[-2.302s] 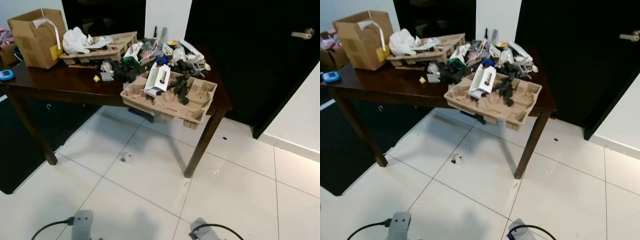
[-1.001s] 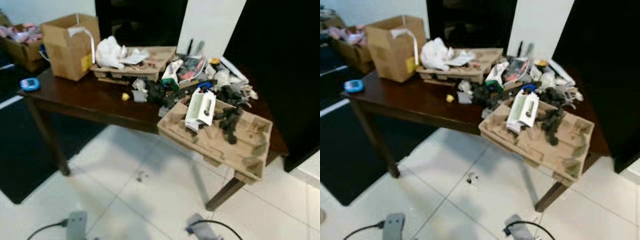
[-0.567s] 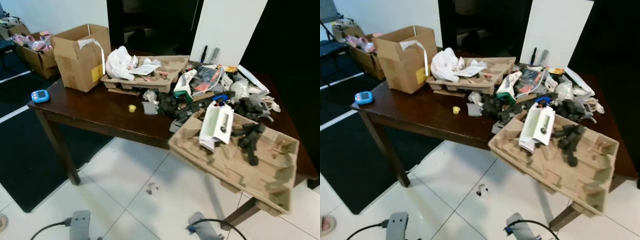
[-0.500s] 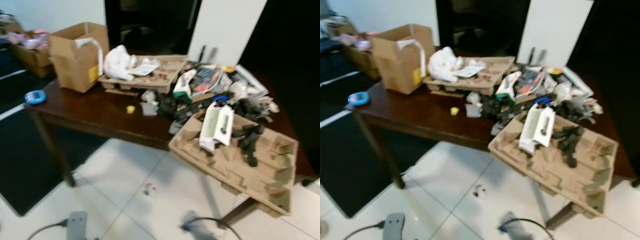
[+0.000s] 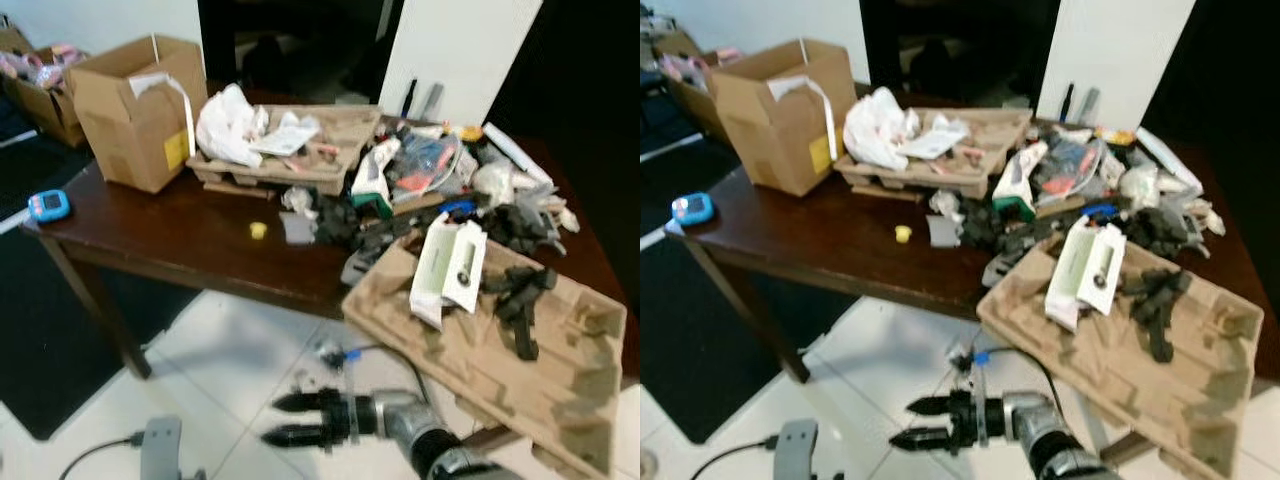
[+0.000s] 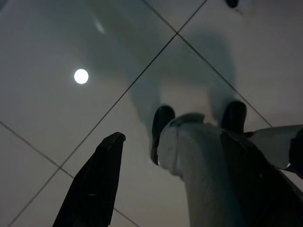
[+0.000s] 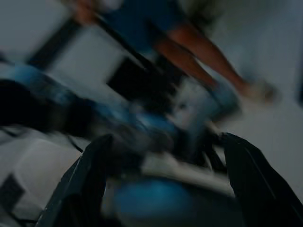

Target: Picking trash to rubbish bin

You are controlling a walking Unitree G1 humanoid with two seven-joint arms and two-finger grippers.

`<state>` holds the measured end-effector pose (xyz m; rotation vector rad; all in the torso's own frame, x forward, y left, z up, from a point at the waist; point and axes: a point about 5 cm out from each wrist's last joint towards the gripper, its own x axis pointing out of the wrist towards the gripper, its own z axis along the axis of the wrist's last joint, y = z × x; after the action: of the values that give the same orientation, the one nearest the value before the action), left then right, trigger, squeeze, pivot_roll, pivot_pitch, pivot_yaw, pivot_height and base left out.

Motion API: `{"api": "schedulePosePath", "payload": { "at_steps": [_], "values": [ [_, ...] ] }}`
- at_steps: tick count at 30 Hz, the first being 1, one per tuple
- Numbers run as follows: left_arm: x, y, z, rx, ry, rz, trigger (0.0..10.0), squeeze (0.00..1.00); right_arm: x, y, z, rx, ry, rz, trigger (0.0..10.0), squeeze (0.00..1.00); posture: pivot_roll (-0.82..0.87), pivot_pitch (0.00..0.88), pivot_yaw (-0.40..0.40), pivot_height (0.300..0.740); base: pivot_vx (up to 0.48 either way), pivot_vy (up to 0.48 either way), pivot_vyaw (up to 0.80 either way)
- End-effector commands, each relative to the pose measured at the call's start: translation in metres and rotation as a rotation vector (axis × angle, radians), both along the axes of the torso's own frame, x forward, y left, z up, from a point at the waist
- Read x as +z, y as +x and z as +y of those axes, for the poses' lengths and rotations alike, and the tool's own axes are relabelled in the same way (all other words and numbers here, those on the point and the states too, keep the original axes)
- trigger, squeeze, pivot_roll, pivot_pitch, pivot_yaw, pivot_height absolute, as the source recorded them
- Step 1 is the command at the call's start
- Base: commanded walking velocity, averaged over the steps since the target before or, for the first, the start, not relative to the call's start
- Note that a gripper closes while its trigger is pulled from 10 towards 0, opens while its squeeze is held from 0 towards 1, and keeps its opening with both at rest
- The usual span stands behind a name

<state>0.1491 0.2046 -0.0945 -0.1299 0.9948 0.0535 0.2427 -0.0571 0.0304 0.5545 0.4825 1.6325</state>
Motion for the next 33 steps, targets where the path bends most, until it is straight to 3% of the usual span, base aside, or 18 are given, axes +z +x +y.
{"api": "schedulePosePath", "payload": {
  "at_steps": [1,2,4,8,13,14,15,17,18,20,21,23,25,28,29,30,33],
  "values": [
    [-0.002,-0.005,-0.001,-0.009,0.000,0.018,10.0,0.00,0.017,0.000,0.002,0.055,0.092,-0.031,10.0,0.00,0.14,0.057,-0.064,0.740,0.000,0.000,0.00],
    [-0.003,-0.006,-0.001,-0.007,0.000,0.020,10.0,0.00,0.030,-0.003,0.006,0.097,0.148,-0.064,10.0,0.00,0.14,0.061,-0.067,0.740,0.000,0.000,0.00],
    [-0.003,-0.007,-0.001,-0.005,0.000,0.021,10.0,0.00,0.035,-0.006,0.008,0.137,0.155,-0.095,10.0,0.00,0.14,0.061,-0.067,0.740,0.000,0.000,0.00],
    [-0.003,-0.008,0.001,0.023,0.003,0.016,10.0,0.00,0.023,-0.008,0.008,0.167,0.057,-0.123,10.0,0.00,0.14,0.065,-0.069,0.740,0.000,0.000,0.00],
    [-0.001,-0.009,0.010,0.099,0.025,-0.002,10.0,0.00,0.000,-0.012,-0.007,0.171,-0.070,-0.076,10.0,0.00,0.15,0.068,-0.067,0.740,0.000,0.000,0.00],
    [-0.001,-0.011,0.014,0.134,0.035,-0.005,10.0,0.00,-0.007,-0.018,-0.013,0.198,-0.127,-0.065,10.0,0.00,0.15,0.076,-0.065,0.740,0.000,0.000,0.00],
    [-0.001,-0.019,0.026,0.216,0.051,-0.002,10.0,0.00,-0.020,-0.026,-0.024,0.218,-0.255,-0.054,10.0,0.00,0.15,0.076,-0.065,0.740,0.000,0.000,0.00],
    [-0.001,-0.019,0.026,0.216,0.051,-0.002,10.0,0.00,-0.020,-0.026,-0.024,0.218,-0.255,-0.054,10.0,0.00,0.15,0.076,-0.065,0.740,0.000,0.000,0.00],
    [-0.001,-0.024,0.032,0.253,0.061,0.002,10.0,0.00,-0.028,-0.028,-0.028,0.202,-0.331,-0.052,10.0,0.00,0.15,0.076,-0.065,0.740,0.000,0.000,0.00],
    [-0.001,-0.024,0.032,0.253,0.061,0.002,10.0,0.00,-0.028,-0.028,-0.028,0.202,-0.331,-0.052,10.0,0.00,0.15,0.076,-0.065,0.740,0.000,0.000,0.00],
    [-0.001,-0.029,0.040,0.293,0.072,0.004,10.0,0.00,-0.035,-0.027,-0.033,0.173,-0.417,-0.063,10.0,0.00,0.17,0.083,-0.064,0.740,0.000,0.000,0.00],
    [-0.001,-0.029,0.040,0.293,0.072,0.004,10.0,0.00,-0.035,-0.027,-0.033,0.173,-0.417,-0.063,10.0,0.00,0.17,0.083,-0.064,0.740,0.000,0.000,0.00],
    [0.003,-0.039,0.064,0.403,0.114,-0.012,10.0,0.00,-0.058,-0.029,-0.043,0.065,-0.674,-0.096,10.0,0.00,0.17,0.083,-0.064,0.740,0.000,0.000,0.00],
    [0.003,-0.039,0.064,0.403,0.114,-0.012,10.0,0.00,-0.058,-0.029,-0.043,0.065,-0.674,-0.096,10.0,0.00,0.17,0.083,-0.064,0.740,0.000,0.000,0.00],
    [0.008,-0.042,0.078,0.469,0.143,-0.031,10.0,0.00,-0.069,-0.031,-0.048,0.005,-0.778,-0.104,10.0,0.00,0.19,0.089,-0.069,0.740,0.000,0.000,0.00],
    [0.008,-0.042,0.078,0.469,0.143,-0.031,10.0,0.00,-0.069,-0.031,-0.048,0.005,-0.778,-0.104,10.0,0.00,0.19,0.089,-0.069,0.740,0.000,0.000,0.00],
    [0.022,-0.043,0.110,0.604,0.219,-0.103,10.0,0.00,-0.088,-0.038,-0.055,-0.121,-0.957,-0.104,10.0,0.00,0.19,0.091,-0.069,0.740,0.000,0.000,0.00]
  ]
}}
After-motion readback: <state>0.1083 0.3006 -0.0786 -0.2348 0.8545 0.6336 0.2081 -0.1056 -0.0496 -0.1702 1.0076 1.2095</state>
